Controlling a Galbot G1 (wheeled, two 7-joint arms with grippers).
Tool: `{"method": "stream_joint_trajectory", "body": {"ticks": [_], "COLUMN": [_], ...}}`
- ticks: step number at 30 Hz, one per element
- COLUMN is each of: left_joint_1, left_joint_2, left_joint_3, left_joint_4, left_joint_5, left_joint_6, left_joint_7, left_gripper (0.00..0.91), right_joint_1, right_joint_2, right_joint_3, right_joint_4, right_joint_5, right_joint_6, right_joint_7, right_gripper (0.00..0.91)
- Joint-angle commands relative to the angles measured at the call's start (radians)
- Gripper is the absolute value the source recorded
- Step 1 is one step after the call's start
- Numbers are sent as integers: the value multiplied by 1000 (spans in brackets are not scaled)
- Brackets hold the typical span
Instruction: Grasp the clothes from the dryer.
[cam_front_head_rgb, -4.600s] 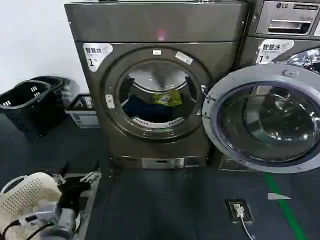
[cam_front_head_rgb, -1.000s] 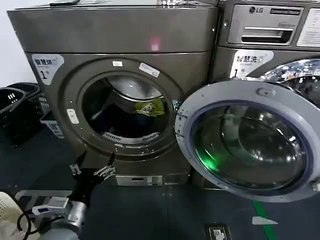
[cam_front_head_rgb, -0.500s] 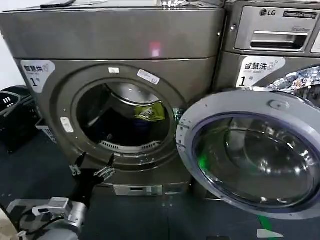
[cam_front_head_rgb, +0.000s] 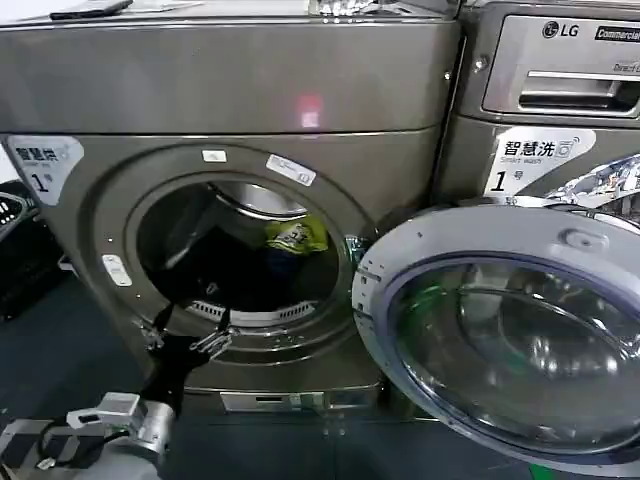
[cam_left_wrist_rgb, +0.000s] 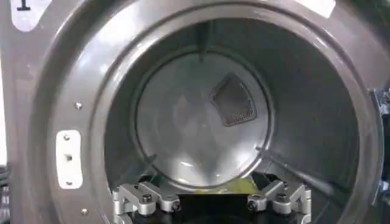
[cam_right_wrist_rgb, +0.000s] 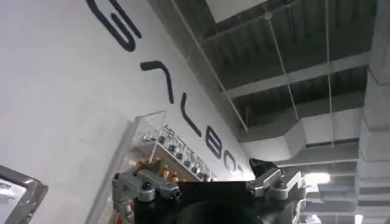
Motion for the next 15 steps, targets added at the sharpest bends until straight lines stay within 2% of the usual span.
{"method": "stream_joint_trajectory", "body": {"ticks": [1,15], "left_joint_1": [-332,-755], "left_joint_2": [-1,-68], "left_joint_3": [53,180], "left_joint_4": [376,1001], "left_joint_5": [1,26], "left_joint_6": [-60,-198], "left_joint_7": [-6,-18], "left_gripper": [907,907], "right_joint_1": [-7,7], "right_joint_2": [6,-30], "right_joint_3": [7,17], "right_joint_4": [30,3], "right_joint_5": [8,18], "right_joint_6": [7,13], "right_joint_7": [7,11], "right_gripper": [907,907]}}
